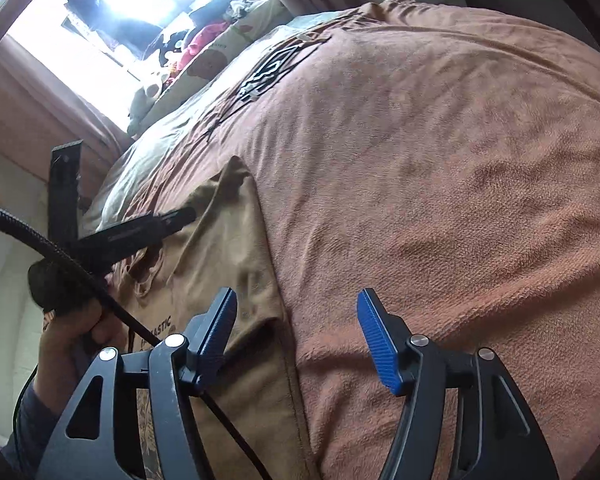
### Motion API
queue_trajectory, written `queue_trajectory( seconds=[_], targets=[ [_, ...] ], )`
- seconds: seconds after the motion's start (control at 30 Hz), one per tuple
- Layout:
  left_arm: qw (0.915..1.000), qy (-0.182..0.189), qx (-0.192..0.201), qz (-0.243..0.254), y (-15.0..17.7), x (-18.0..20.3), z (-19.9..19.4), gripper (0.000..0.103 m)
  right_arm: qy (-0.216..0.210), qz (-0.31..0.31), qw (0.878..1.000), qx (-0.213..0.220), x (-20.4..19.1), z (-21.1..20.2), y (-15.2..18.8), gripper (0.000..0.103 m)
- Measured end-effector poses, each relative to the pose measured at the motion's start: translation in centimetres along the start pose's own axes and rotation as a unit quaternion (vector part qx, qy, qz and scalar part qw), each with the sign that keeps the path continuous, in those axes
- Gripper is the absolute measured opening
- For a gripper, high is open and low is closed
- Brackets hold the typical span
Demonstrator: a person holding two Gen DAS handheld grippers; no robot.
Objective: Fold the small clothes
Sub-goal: 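Move both tools back from the shirt and over its hem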
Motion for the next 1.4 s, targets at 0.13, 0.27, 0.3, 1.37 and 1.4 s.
queue_trajectory(
  seconds=[0.13, 0.27, 0.3, 1.37, 1.4],
  targets=[
    [0.9998, -0.004, 0.013, -0.011, 2.2, -2.2, -4.4, 0.049, -0.004, -0.017, 1.000, 0.008, -1.2, -1.3, -0.5, 0.065],
    [0.9992, 0.003, 0.029, -0.028, 5.2, -4.4, -9.2, 0.062, 0.003, -0.045, 0.999, 0.006, -2.3, -3.0, -0.2, 0.065],
    [0.9990, 0.000, 0.032, -0.031, 5.9, -5.0, -10.2, 0.064, 0.003, -0.045, 0.999, 0.007, -2.6, -3.6, 0.2, 0.065],
    [0.9825, -0.002, 0.138, -0.124, 30.6, -23.0, -38.1, 0.102, 0.072, -0.200, 0.977, 0.014, -13.6, -27.8, 13.2, 0.090],
    [0.9825, 0.000, 0.139, -0.124, 31.4, -23.4, -38.7, 0.102, 0.076, -0.202, 0.976, 0.013, -13.7, -28.6, 13.7, 0.090]
  ],
)
Point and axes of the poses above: each gripper's, at about its wrist camera, not at the fingertips, and z roughly the way its jaws point, x to its right, y to its underside, the point moved 6 cm from there along z, roughly the way its jaws point, and after that the axes turned 15 degrees about -z, right-handed, at the moved point
